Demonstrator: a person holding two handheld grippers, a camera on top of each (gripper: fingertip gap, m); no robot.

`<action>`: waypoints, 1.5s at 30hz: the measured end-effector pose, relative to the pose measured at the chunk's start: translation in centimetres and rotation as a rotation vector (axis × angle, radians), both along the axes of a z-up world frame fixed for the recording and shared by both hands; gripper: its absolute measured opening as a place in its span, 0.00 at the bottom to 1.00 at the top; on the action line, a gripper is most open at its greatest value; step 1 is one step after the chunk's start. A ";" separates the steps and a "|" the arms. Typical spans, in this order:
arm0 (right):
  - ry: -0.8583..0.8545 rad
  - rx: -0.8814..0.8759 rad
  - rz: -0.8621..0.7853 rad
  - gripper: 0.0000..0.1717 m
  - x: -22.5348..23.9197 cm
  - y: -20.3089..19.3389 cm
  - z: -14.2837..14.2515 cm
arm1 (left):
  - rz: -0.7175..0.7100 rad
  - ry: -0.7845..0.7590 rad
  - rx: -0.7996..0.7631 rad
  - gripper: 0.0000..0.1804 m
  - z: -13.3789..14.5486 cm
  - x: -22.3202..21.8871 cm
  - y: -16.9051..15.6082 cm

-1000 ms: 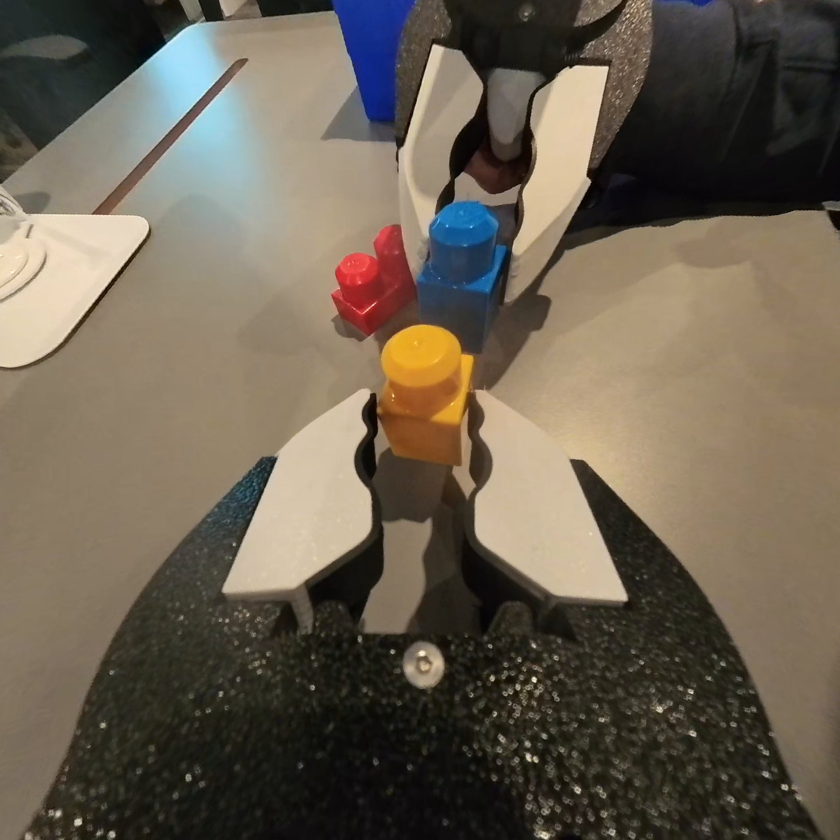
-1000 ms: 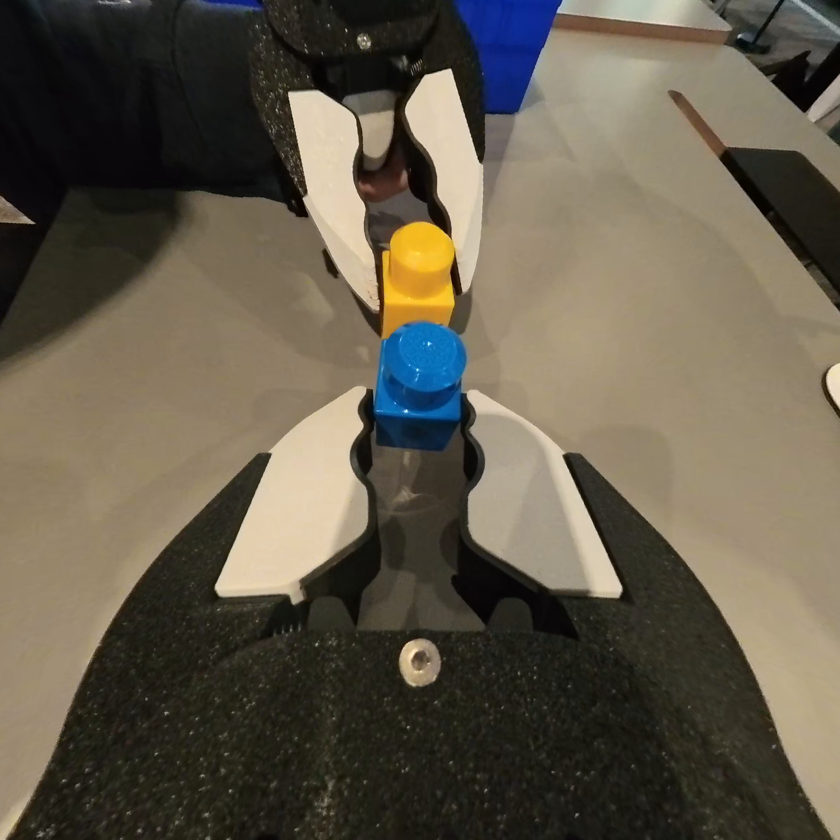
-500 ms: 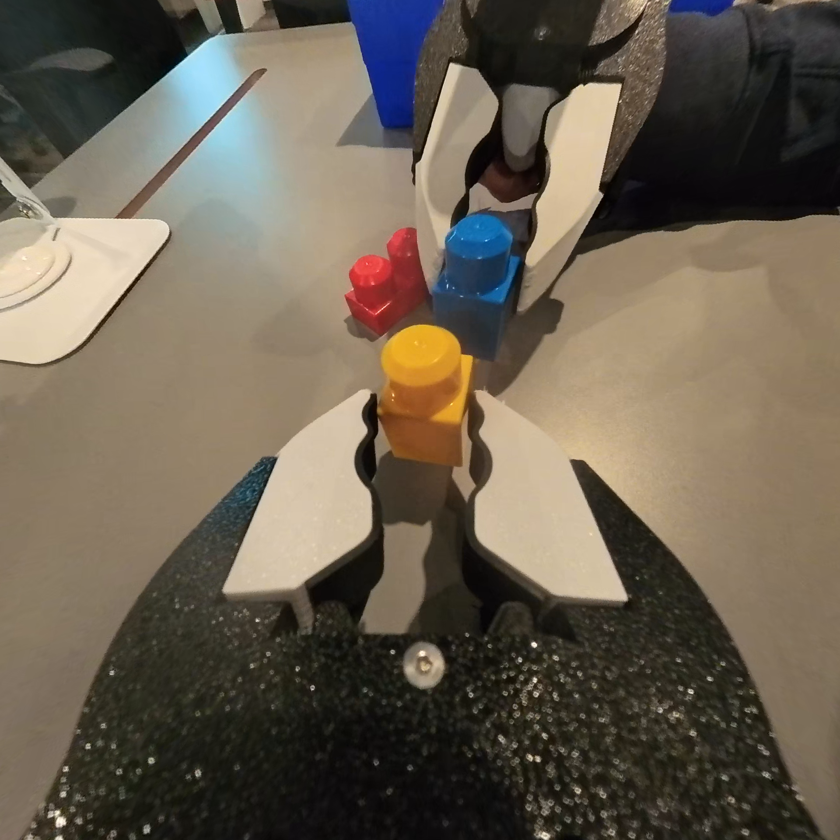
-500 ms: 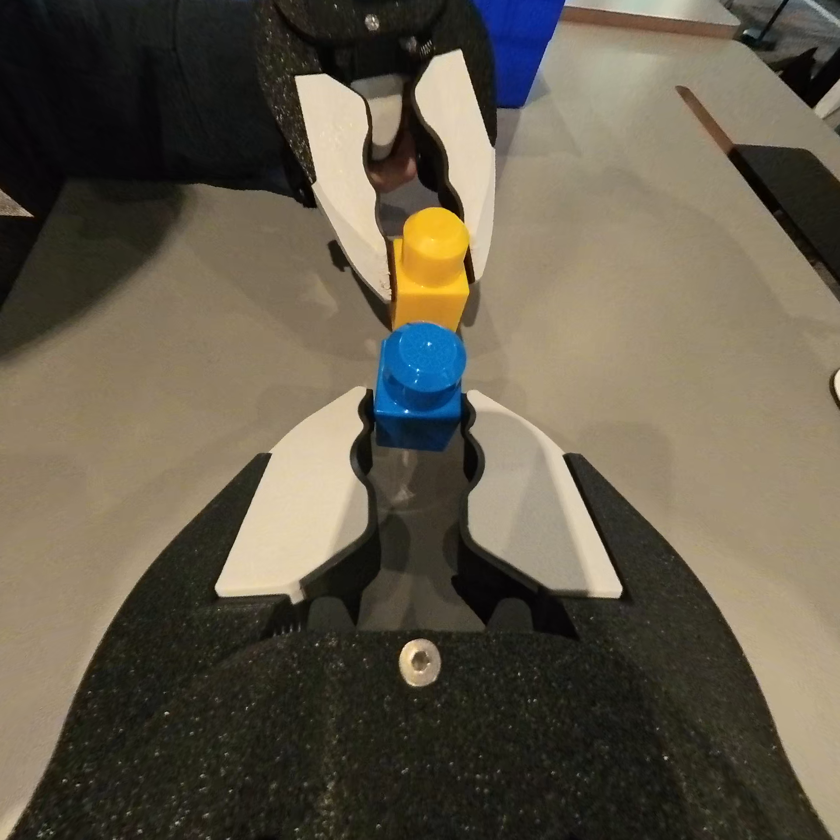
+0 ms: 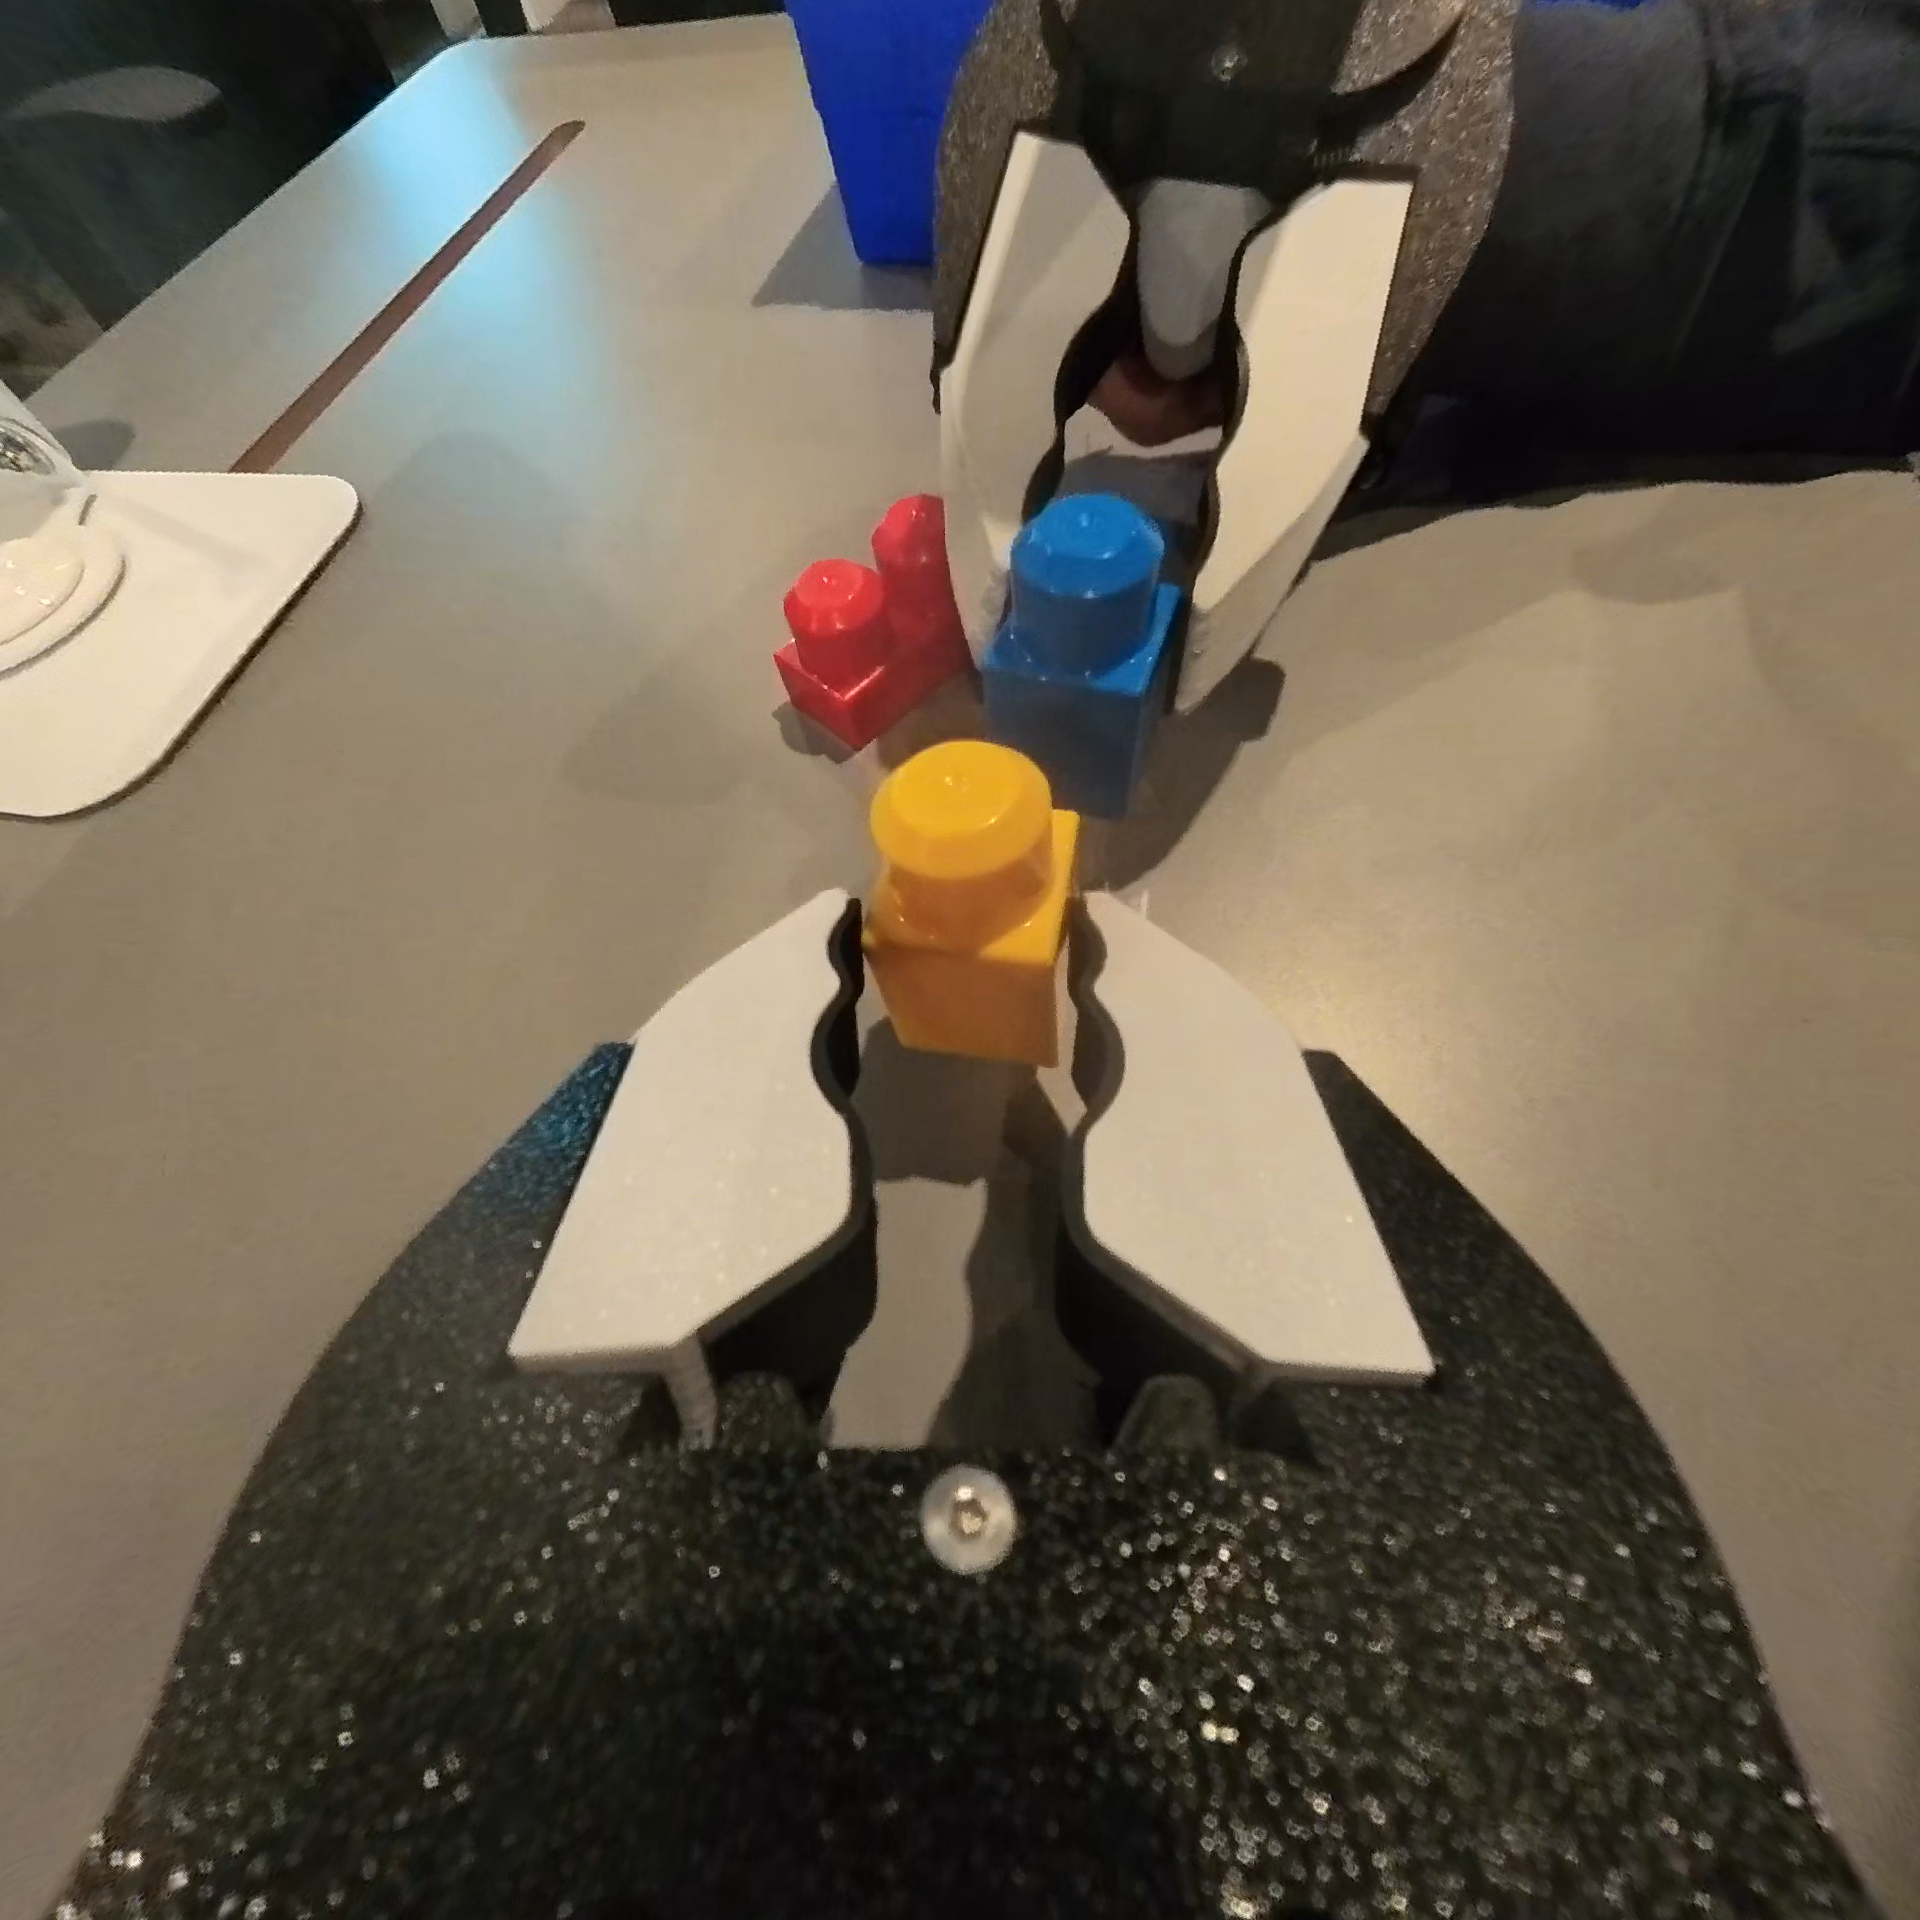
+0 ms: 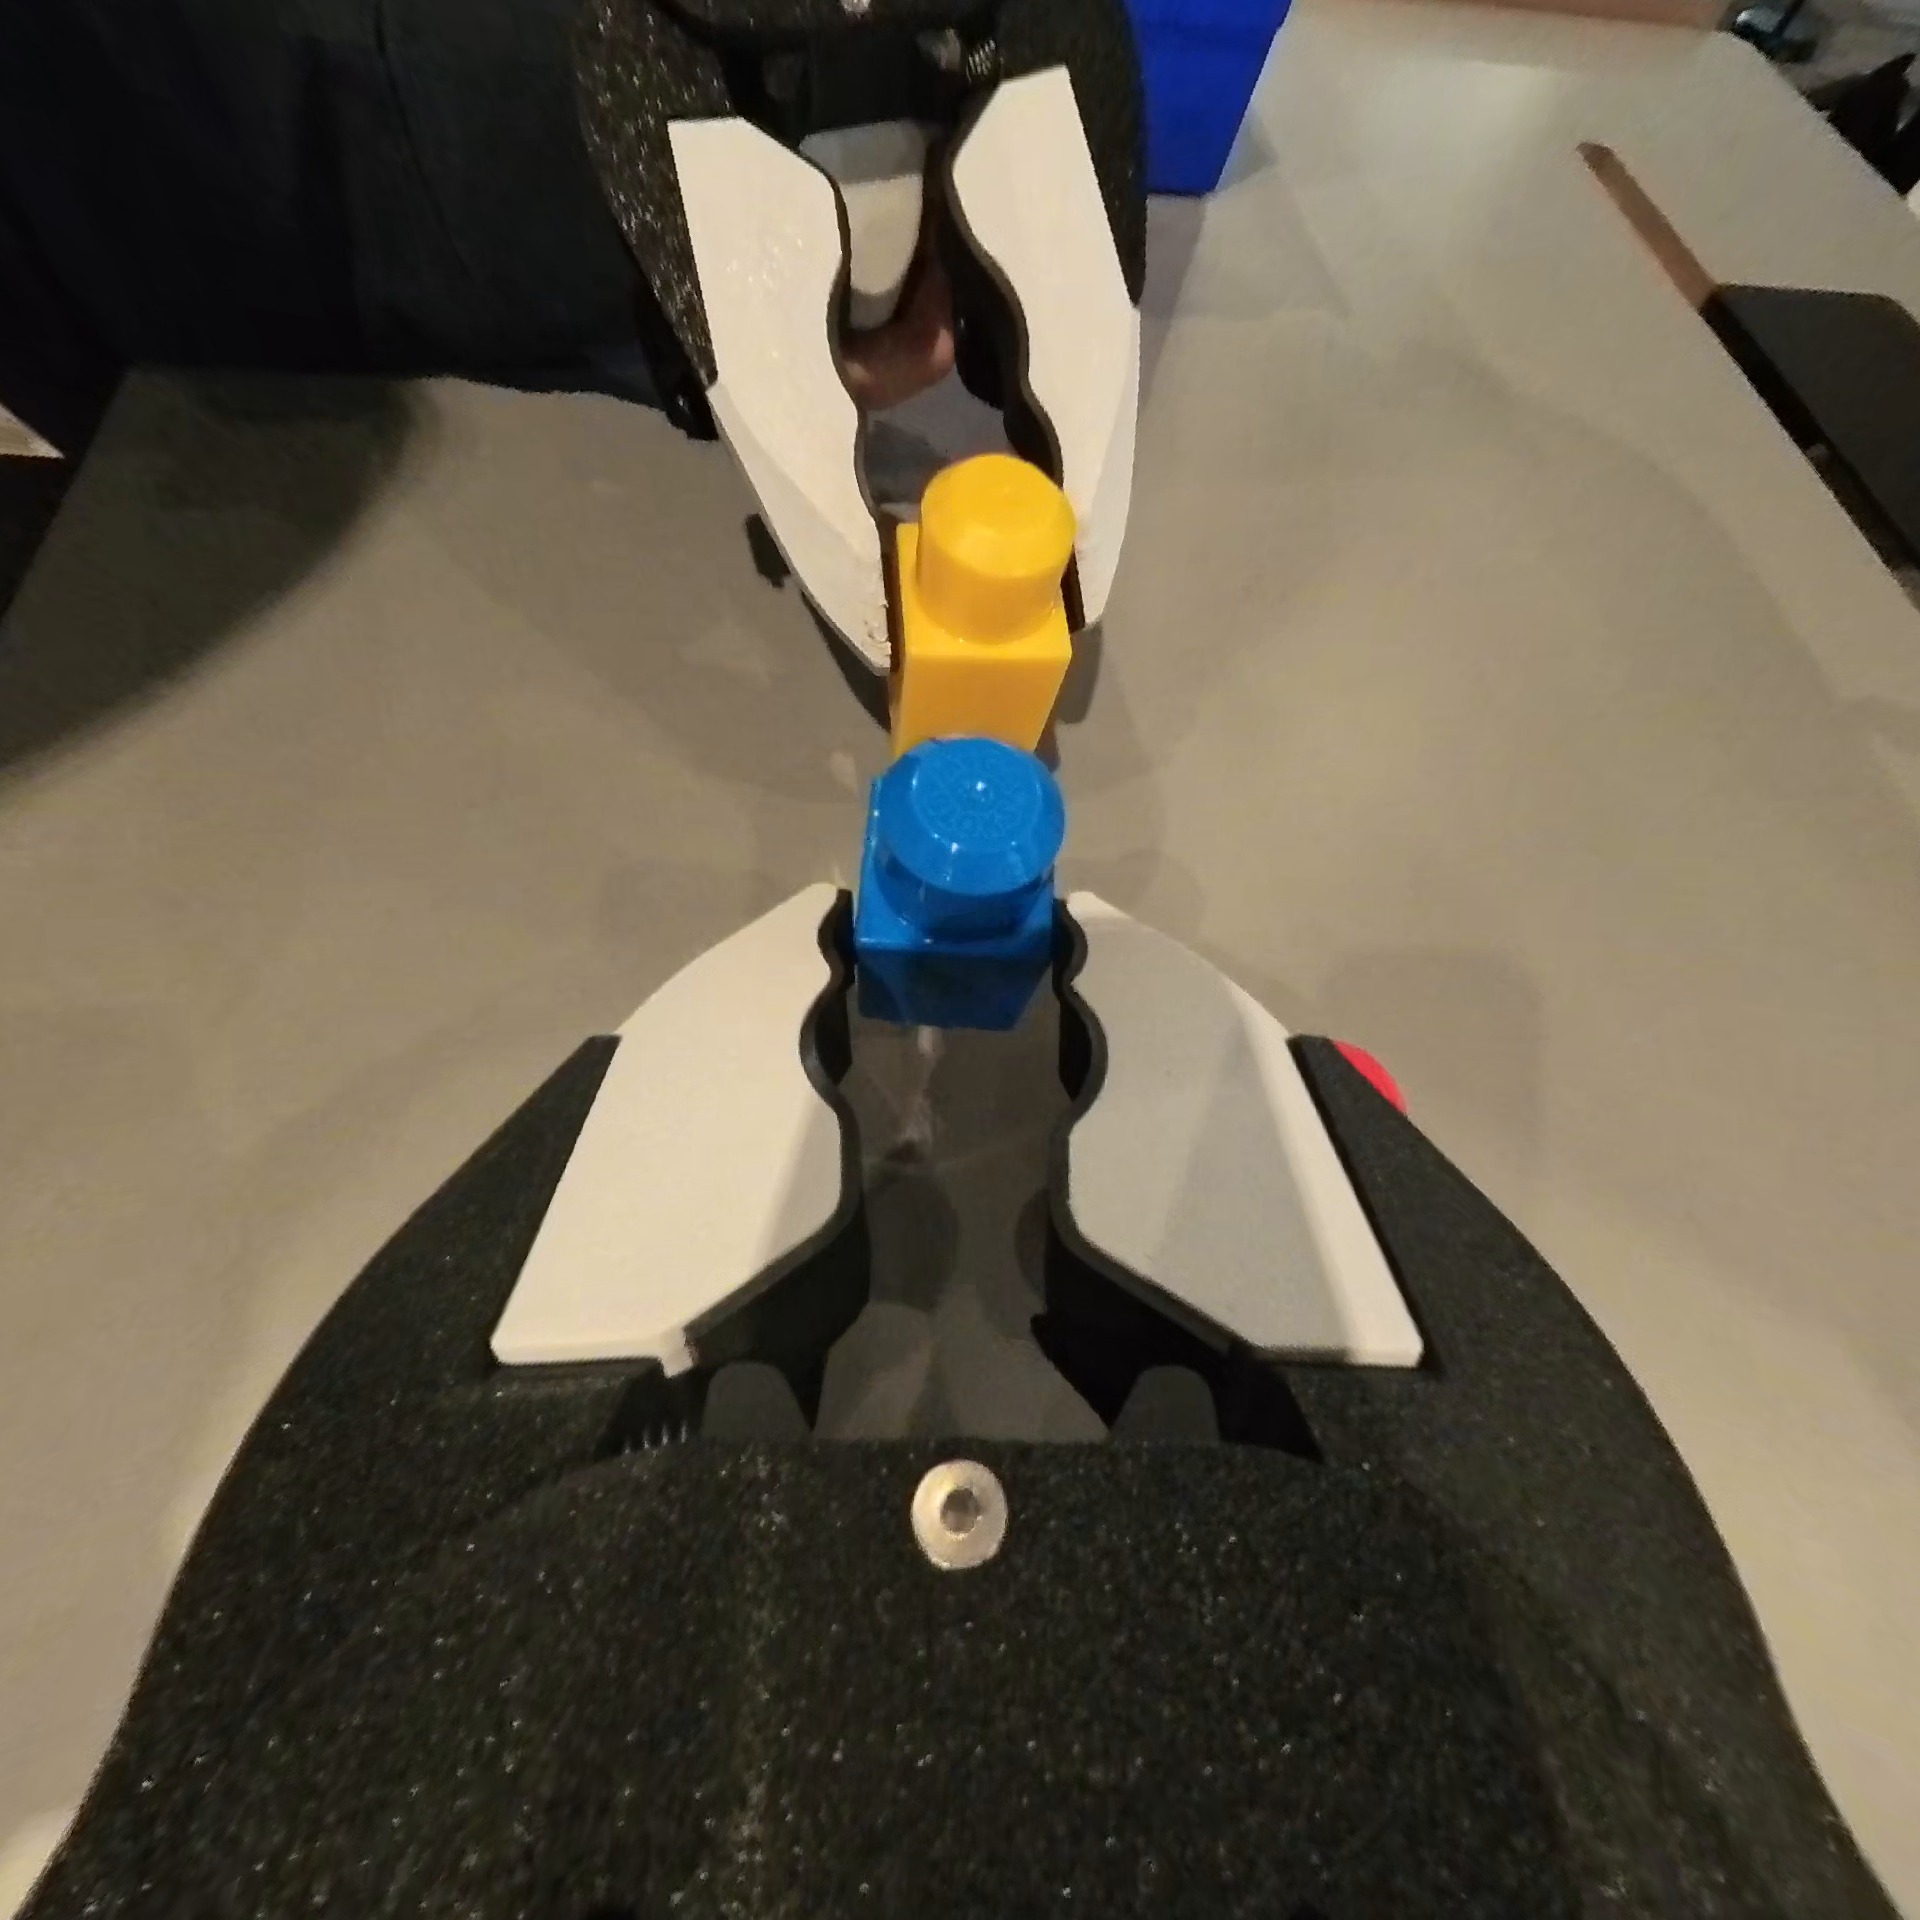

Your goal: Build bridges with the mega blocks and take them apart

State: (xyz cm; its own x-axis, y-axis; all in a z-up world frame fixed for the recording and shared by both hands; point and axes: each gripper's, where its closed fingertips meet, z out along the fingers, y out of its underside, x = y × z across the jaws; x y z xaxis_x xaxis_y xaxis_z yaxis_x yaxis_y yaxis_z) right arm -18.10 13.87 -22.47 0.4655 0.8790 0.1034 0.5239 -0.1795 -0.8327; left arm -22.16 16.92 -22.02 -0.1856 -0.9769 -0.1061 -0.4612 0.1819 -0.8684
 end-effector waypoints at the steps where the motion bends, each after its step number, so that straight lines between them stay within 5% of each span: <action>1: -0.010 -0.001 0.000 0.21 0.0 0.0 -0.2 | -0.002 0.002 -0.001 0.21 -0.1 0.0 0.0; 15: -0.113 -0.015 0.046 0.24 -1.0 -0.5 -2.3 | -0.033 0.025 -0.021 0.21 -1.1 0.1 -0.5; 27: 0.141 0.201 0.003 0.29 1.8 -0.2 4.7 | -0.033 -0.167 -0.004 0.20 3.7 -0.1 -1.0; 45: 0.134 0.133 -0.005 0.27 2.8 -0.2 3.7 | -0.096 0.052 -0.066 0.20 -1.9 1.1 -1.9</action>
